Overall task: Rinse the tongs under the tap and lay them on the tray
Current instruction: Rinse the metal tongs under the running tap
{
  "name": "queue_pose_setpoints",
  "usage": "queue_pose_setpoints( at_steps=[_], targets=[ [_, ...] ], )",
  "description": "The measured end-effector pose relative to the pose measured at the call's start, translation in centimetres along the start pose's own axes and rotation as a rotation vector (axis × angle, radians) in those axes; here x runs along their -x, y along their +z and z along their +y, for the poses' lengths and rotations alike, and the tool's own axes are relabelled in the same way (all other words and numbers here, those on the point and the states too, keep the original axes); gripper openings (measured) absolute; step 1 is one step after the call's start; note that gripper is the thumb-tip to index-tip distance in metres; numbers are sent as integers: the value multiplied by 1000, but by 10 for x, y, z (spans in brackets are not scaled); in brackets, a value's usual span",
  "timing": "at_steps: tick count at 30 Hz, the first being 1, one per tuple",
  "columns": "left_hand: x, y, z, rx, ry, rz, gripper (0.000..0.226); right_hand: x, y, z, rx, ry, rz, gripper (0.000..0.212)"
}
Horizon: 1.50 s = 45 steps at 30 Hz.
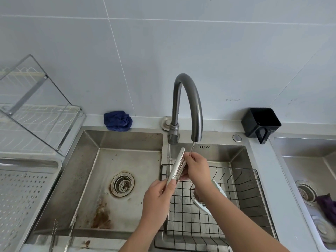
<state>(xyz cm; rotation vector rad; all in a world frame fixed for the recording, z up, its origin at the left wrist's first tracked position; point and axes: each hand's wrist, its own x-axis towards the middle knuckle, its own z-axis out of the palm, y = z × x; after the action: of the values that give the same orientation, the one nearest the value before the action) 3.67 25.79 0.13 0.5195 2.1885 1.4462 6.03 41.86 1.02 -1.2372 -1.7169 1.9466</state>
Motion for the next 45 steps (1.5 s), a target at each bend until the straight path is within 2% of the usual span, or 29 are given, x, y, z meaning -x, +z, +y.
queue_pose_setpoints(
  at_steps=[2, 4, 9, 11, 14, 16, 20, 26, 29, 33, 41, 45],
  targets=[
    [0, -1, -3, 17, -9, 8, 49, 3, -2, 4, -34, 21, -78, 15],
    [-2, -4, -5, 29, -23, 11, 49, 4, -5, 4, -29, 26, -155, 15],
    [-10, -3, -9, 60, -44, -40, 54, -8, -18, -5, -2, 21, -112, 25],
    [-15, -2, -8, 65, -30, -32, 56, -8, -17, -5, -26, 16, -147, 13],
    [-20, -3, -9, 57, -6, -38, 50, -8, -15, -4, -57, 44, -199, 21],
    [-20, -5, -11, 73, 4, -47, 46, -9, -19, -8, -82, 53, -215, 13],
    [-20, -8, -13, 109, 40, -46, 34, -10, -26, -18, -191, 82, -240, 36],
    [-29, -6, -11, 141, 32, -51, 14, -4, -28, -23, -376, 88, -280, 32],
    [-35, -4, -7, 308, -72, -106, 22, 0, -31, -29, -341, 7, -288, 30],
    [-45, 9, 2, 414, -216, -121, 26, 5, -37, -36, -324, -91, -275, 27],
    [-66, 44, 17, 510, -301, -150, 31, 4, -47, -49, -277, -177, -210, 32],
    [-75, 55, 22, 548, -320, -207, 51, 1, -53, -51, -240, -219, -181, 28]
  ],
)
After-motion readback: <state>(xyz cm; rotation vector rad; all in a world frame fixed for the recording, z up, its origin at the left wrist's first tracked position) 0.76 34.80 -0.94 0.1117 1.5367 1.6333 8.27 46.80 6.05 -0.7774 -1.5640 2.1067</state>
